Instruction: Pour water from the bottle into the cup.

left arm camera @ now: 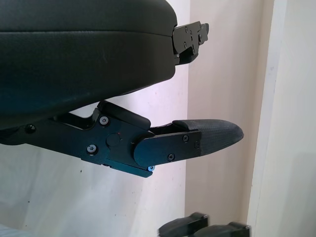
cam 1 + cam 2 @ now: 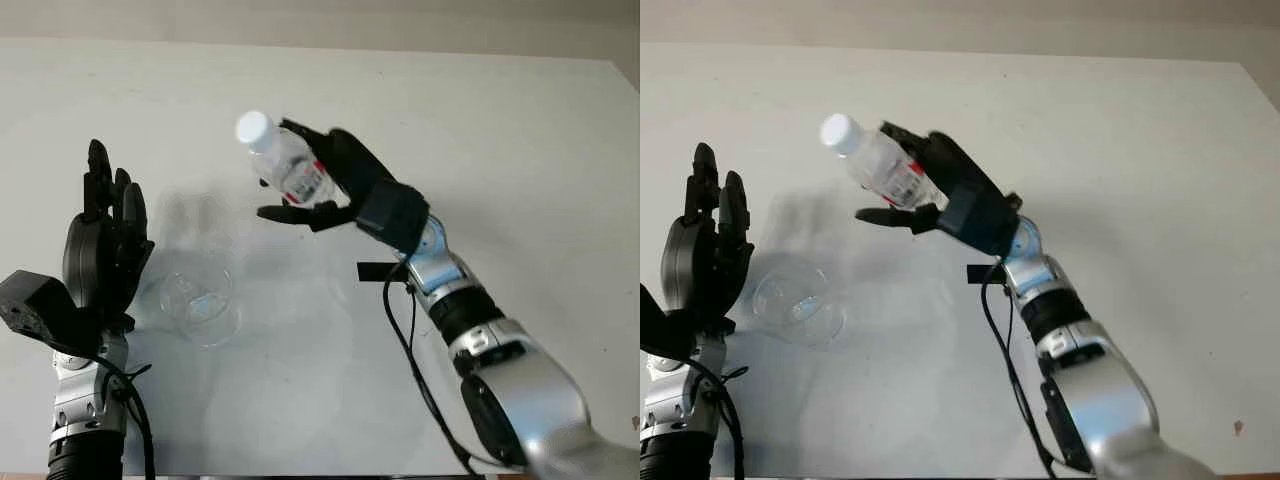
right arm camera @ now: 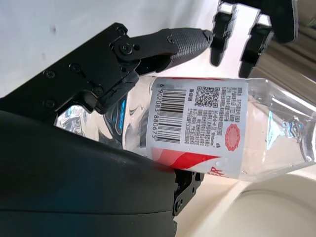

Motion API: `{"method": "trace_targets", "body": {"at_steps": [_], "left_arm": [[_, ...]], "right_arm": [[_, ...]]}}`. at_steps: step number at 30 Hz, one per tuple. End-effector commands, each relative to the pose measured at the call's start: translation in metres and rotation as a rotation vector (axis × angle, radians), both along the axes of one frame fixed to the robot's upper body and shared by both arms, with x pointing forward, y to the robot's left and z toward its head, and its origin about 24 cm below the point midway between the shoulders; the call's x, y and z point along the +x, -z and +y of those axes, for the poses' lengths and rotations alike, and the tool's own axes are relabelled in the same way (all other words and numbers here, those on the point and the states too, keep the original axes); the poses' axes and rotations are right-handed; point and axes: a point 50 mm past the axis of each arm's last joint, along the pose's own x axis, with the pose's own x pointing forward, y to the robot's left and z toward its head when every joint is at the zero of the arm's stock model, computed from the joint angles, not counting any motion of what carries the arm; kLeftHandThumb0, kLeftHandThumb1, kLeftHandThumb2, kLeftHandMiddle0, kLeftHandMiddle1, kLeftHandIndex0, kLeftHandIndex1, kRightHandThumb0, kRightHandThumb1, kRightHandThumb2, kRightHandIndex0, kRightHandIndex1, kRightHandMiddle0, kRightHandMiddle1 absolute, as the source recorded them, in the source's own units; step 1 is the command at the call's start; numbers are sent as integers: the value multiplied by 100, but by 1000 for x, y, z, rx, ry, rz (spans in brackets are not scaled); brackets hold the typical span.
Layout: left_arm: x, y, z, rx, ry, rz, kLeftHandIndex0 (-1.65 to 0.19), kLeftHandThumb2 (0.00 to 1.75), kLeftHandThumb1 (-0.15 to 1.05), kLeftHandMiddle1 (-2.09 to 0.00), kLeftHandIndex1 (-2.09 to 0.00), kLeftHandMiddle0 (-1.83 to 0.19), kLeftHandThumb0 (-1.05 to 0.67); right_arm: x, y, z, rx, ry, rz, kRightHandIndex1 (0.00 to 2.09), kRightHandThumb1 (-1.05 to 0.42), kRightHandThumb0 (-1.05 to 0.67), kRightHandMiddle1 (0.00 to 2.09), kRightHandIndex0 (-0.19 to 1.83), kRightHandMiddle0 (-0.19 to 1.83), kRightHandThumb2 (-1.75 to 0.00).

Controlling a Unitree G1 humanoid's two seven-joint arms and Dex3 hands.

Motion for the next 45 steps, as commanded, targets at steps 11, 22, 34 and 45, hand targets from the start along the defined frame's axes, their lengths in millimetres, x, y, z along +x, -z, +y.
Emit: {"method": "trace_targets", "body": {"at_steps": [11, 22, 34, 45], "left_arm": [[1, -1, 0, 7, 1, -3, 19, 54, 105, 0, 0, 19, -73], [4, -3, -2, 14, 5, -6, 19, 54, 105, 0, 0, 19, -73], [6, -4, -3, 11, 15, -16, 19, 53, 105, -1, 0, 19, -73], [6, -3, -5, 15, 13, -13, 19, 53, 105, -1, 0, 19, -74]], "right_arm": [[1, -28, 7, -224, 88, -454, 209, -105, -35, 209, 115, 88, -20], [-2, -36, 4, -261, 93, -715, 209, -105, -36, 209, 131, 101, -13], [-5, -45, 6, -288, 72, -890, 209, -105, -41, 209, 126, 100, -18], [-10, -49, 18, -301, 17, -956, 209, -104, -44, 209, 123, 100, -9]]}}
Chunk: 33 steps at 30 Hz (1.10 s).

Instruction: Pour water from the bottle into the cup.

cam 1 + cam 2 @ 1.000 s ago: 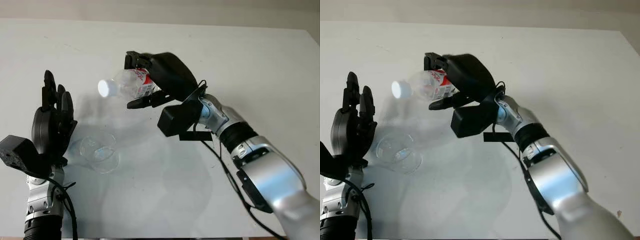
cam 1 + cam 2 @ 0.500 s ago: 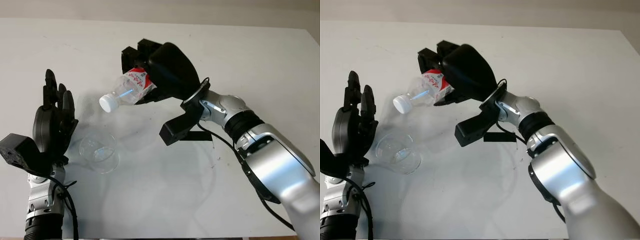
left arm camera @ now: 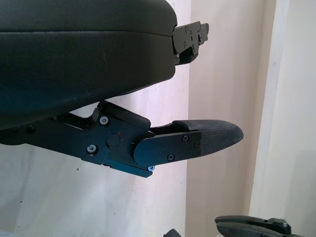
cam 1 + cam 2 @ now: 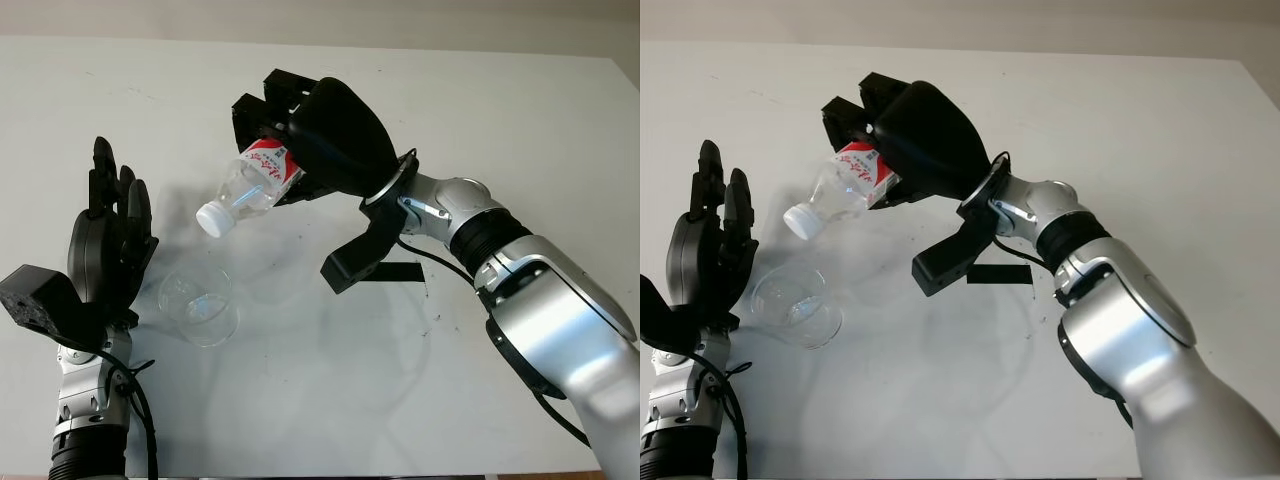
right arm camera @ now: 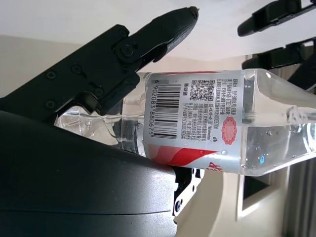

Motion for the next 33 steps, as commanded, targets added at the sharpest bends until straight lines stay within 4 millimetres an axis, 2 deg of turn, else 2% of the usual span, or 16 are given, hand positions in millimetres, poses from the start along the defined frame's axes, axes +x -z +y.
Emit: {"method": "trace_targets", "body": {"at_steps": [1, 7, 12, 18, 20, 22, 23, 25, 33], "left_arm": [[1, -2, -2, 10, 0, -12, 19, 53, 105, -1, 0, 19, -74], [1, -1, -3, -5, 1, -12, 19, 52, 105, -1, 0, 19, -74], [1, 0, -3, -3, -1, -13, 19, 52, 105, 0, 0, 19, -74], [1, 0, -3, 0, -6, -7, 19, 52, 105, 0, 0, 19, -74], [1, 1, -3, -2, -6, -8, 19, 52, 105, 0, 0, 19, -74], [1, 1, -4, -2, -3, -11, 19, 52, 105, -1, 0, 19, -74], [1, 0, -4, -3, -3, -12, 19, 52, 105, -1, 0, 19, -74], [1, 0, -4, -4, -4, -12, 19, 52, 105, -1, 0, 19, -74], [1, 1, -6, -8, -12, -10, 19, 52, 105, -2, 0, 19, -74]], "right_arm": [[-2, -13, 8, 2, -31, -61, 209, -104, -44, 209, 123, 100, -8], [-5, -14, 14, -30, -51, -121, 209, -105, -44, 209, 124, 98, -20], [-6, -15, 16, -46, -55, -190, 209, -105, -46, 209, 124, 94, -22], [-7, -16, 19, -82, -71, -257, 209, -105, -46, 209, 131, 97, -14], [-8, -16, 19, -89, -80, -262, 209, -105, -46, 209, 129, 85, -11], [-9, -16, 20, -94, -93, -273, 209, -104, -47, 186, 123, 61, -8], [-9, -16, 20, -95, -100, -279, 209, -103, -48, 167, 119, 55, -6], [-10, -17, 20, -106, -106, -299, 209, -101, -50, 149, 114, 50, -5], [-13, -16, 21, -110, -139, -331, 209, -99, -49, 142, 110, 51, -5]]}}
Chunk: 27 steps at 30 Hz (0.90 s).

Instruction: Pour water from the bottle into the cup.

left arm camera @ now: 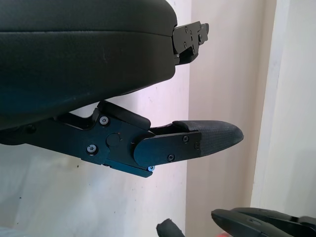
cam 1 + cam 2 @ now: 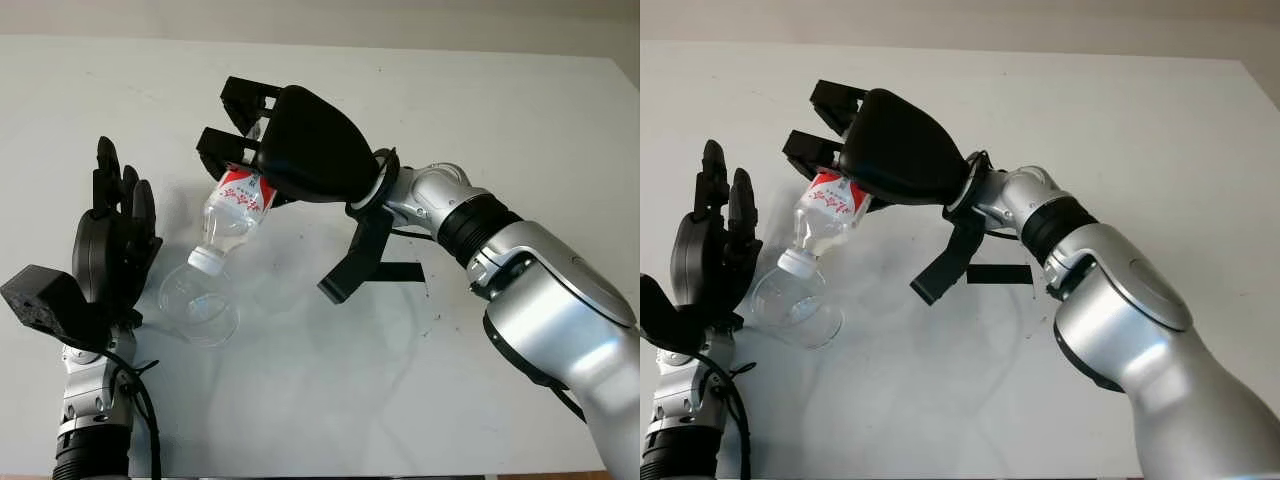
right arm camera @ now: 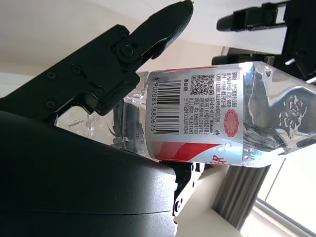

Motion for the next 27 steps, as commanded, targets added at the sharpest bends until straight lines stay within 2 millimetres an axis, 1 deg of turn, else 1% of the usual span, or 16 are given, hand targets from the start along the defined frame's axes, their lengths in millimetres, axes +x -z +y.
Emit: {"method": "trace_targets", "body": {"at_steps": [1, 3, 6, 16, 19, 21, 22, 23, 24, 25, 27], "left_arm": [[0, -1, -2, 0, -1, -10, 19, 52, 105, -3, 0, 19, -74], [0, -1, -1, 1, 1, -8, 19, 52, 105, -3, 0, 19, -74], [0, -1, -1, 1, 2, -9, 19, 51, 105, -3, 0, 19, -74], [0, -1, -1, 2, 4, -10, 19, 52, 105, -2, 0, 19, -74], [0, -1, -1, 4, 5, -10, 19, 52, 105, -1, 0, 19, -74], [0, -1, -1, 5, 5, -10, 19, 52, 105, -1, 0, 19, -74], [0, -1, -1, 1, 5, -11, 19, 52, 105, -1, 0, 19, -74], [0, -1, -1, -1, 3, -11, 19, 52, 105, -1, 0, 19, -74], [-1, -1, -1, 0, 2, -11, 19, 51, 105, -2, 0, 19, -74], [-1, -1, -1, 0, 3, -10, 19, 52, 105, -2, 0, 19, -73], [-1, 0, -1, -1, 3, -6, 19, 51, 105, -2, 0, 19, -74]], "right_arm": [[-2, -12, 4, 11, -37, -58, 209, -99, -49, 142, 110, 51, -5], [-3, -12, 4, 10, -48, -86, 209, -98, -48, 144, 112, 50, -5], [-3, -13, 4, 4, -50, -118, 209, -99, -49, 152, 116, 51, -5], [-2, -11, 4, -26, -43, -154, 209, -100, -49, 147, 117, 47, -5], [-2, -11, 4, -14, -47, -143, 209, -99, -49, 145, 115, 47, -5], [-2, -10, 3, 1, -45, -116, 209, -99, -50, 149, 115, 52, -5], [-2, -9, 2, 18, -32, -75, 209, -99, -50, 150, 115, 52, -5], [-1, -7, 1, 42, -19, -12, 209, -101, -50, 164, 114, 57, -6], [0, -6, 0, 68, -6, 39, 209, -102, -49, 183, 115, 61, -6], [1, -5, -1, 103, 1, 96, 209, -104, -47, 198, 117, 78, -9], [4, -3, -5, 165, 25, 202, 209, -105, -44, 207, 122, 106, -20]]}}
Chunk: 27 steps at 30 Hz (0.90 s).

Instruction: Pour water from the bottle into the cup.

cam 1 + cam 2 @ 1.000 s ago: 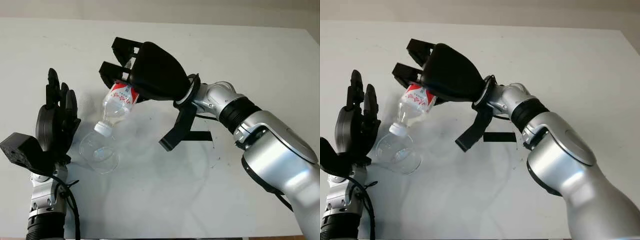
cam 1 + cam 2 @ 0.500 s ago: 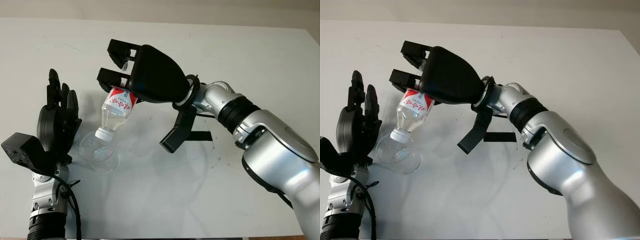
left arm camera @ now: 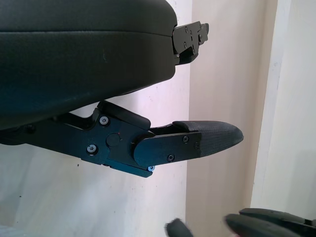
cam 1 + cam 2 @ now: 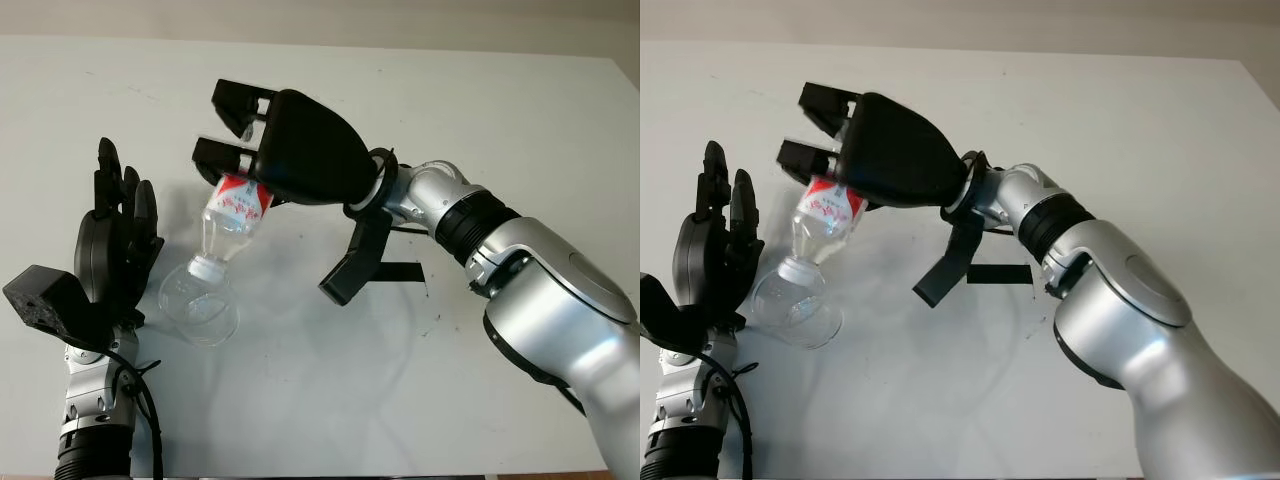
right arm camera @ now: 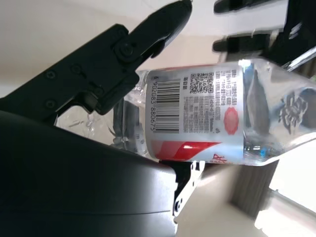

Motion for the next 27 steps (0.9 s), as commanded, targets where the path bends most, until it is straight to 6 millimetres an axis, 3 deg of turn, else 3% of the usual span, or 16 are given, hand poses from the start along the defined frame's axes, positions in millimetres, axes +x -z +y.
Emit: {"method": "trace_targets", "body": {"at_steps": [1, 3, 10, 20, 27], "left_arm": [[-1, 0, 1, -3, 0, -7, 19, 51, 105, -2, 0, 19, -74], [-2, 0, 1, -4, 2, -6, 19, 51, 105, -2, 0, 19, -74], [-2, 0, 3, 6, -1, -6, 19, 51, 105, -3, 0, 19, -73], [-1, 0, 6, 7, 6, 2, 19, 52, 105, -3, -1, 19, -74], [-1, 0, 5, -9, 11, 3, 19, 51, 105, -2, -1, 19, -74]], "right_arm": [[3, 5, -5, 86, 22, 119, 209, -105, -43, 208, 124, 111, -22], [7, 7, -10, 159, 43, 283, 209, -105, -40, 209, 127, 116, -26], [20, 18, -32, 395, 33, 786, 209, -105, -34, 209, 118, 94, -35], [26, 41, -70, 566, -51, 1243, 209, -105, -35, 209, 115, 84, -42], [12, 61, -97, 637, -150, 1595, 209, -105, -37, 209, 117, 87, -42]]}}
